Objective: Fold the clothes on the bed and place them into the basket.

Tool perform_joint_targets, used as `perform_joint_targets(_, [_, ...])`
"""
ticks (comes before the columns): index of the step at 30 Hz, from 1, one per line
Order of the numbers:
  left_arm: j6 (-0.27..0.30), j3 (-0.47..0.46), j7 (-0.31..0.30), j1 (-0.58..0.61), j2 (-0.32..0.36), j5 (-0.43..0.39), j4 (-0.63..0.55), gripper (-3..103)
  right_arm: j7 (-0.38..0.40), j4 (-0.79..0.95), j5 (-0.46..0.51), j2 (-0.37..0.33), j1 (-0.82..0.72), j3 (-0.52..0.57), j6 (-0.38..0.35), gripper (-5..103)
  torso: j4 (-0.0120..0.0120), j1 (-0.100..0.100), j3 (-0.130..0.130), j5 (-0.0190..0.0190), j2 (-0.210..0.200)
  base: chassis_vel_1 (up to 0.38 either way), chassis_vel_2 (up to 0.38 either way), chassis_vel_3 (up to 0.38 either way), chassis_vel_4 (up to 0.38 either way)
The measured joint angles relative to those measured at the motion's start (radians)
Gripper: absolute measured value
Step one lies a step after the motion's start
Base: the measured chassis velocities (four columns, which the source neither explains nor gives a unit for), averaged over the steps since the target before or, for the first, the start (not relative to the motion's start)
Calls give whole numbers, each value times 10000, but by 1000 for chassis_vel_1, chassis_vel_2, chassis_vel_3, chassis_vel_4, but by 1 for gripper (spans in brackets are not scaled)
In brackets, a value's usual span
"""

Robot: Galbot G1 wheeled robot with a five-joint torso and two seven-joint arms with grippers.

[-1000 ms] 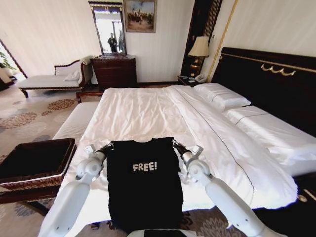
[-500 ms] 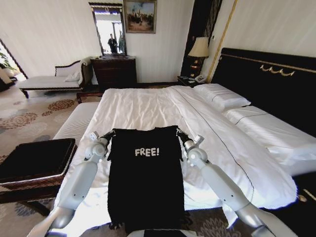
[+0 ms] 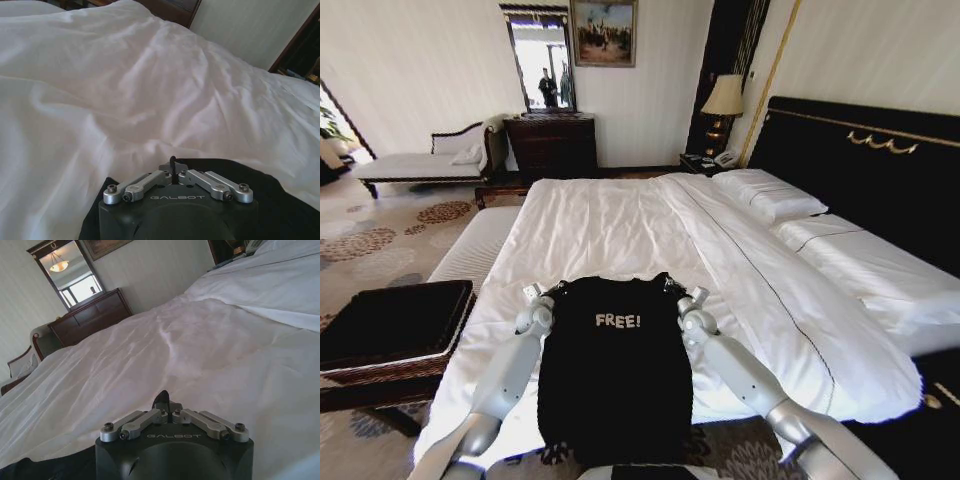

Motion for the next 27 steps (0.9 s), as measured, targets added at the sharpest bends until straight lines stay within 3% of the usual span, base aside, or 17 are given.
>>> perform_joint_targets(1, [151, -71, -219, 185, 6, 12, -157, -2, 283, 130, 37, 32, -85, 17, -145, 0, 1, 0, 0, -2, 0, 0, 0, 0, 0])
perform_joint_targets(4, [234, -255, -378, 442, 48, 16, -437, 7, 532, 297, 20, 48, -225, 99, -233, -3, 0, 0, 0, -2, 0, 0, 0, 0, 0])
perform_joint_targets(7, [309, -747, -590, 1072, 233, -30, -1295, 17, 747, 764, -60, 21, -616, 533, -238, 13, 2, -1, -1, -3, 0, 0, 0, 0, 0])
perform_joint_targets(8, [309, -747, -590, 1072, 233, -30, -1295, 17, 747, 764, -60, 21, -616, 533, -238, 13, 2, -1, -1, -3, 0, 0, 0, 0, 0])
perform_joint_targets(11, [381, -1785, -772, 2300, 503, -146, -2804, 33, 1106, 1889, 249, -94, -1436, 1393, 51, 24, 4, 0, -1, -4, 0, 0, 0, 0, 0])
perform_joint_targets(13, [392, -2076, -833, 2599, 544, -173, -3155, 33, 1192, 2252, 365, -147, -1696, 1615, 118, 29, 0, 0, -2, -4, 0, 0, 0, 0, 0])
perform_joint_targets(15, [433, -3293, -890, 3878, 587, -329, -4343, 44, 1293, 3370, 665, -290, -2492, 2209, 245, 40, -4, -3, -3, -2, 1, 0, 0, 0, 0])
perform_joint_targets(18, [347, -4652, -634, 5713, 438, -602, -5613, 60, 1295, 4553, 1216, -298, -3334, 2579, 272, 51, 6, -6, -4, 2, 2, 0, 0, 0, 0])
perform_joint_targets(19, [347, -4652, -634, 5713, 438, -602, -5613, 60, 1295, 4553, 1216, -298, -3334, 2579, 272, 51, 6, -6, -4, 2, 2, 0, 0, 0, 0])
perform_joint_targets(21, [146, -5220, -226, 6953, 175, -796, -6361, 72, 1392, 5360, 2083, -104, -3982, 2529, 11, 61, 8, -6, -6, -6, 3, 0, 0, 0, 0])
perform_joint_targets(23, [-22, -5389, 67, 7500, -93, -790, -6762, 77, 1545, 5595, 2335, 160, -4371, 2383, -166, 73, 6, -7, -4, 1, 2, 0, 0, 0, 0])
perform_joint_targets(24, [-22, -5389, 67, 7500, -93, -790, -6762, 77, 1545, 5595, 2335, 160, -4371, 2383, -166, 73, 6, -7, -4, 1, 2, 0, 0, 0, 0])
perform_joint_targets(25, [-82, -5413, 175, 7662, -218, -762, -6893, 82, 1618, 5648, 2354, 307, -4543, 2330, -215, 73, 1, -6, -4, 0, 3, 0, 0, 0, 0])
perform_joint_targets(27, [-337, -5445, 533, 8006, -714, -449, -7328, 93, 1946, 5687, 2367, 711, -4913, 2220, -308, 83, -1, -5, -3, 1, 2, 0, 0, 0, 0])
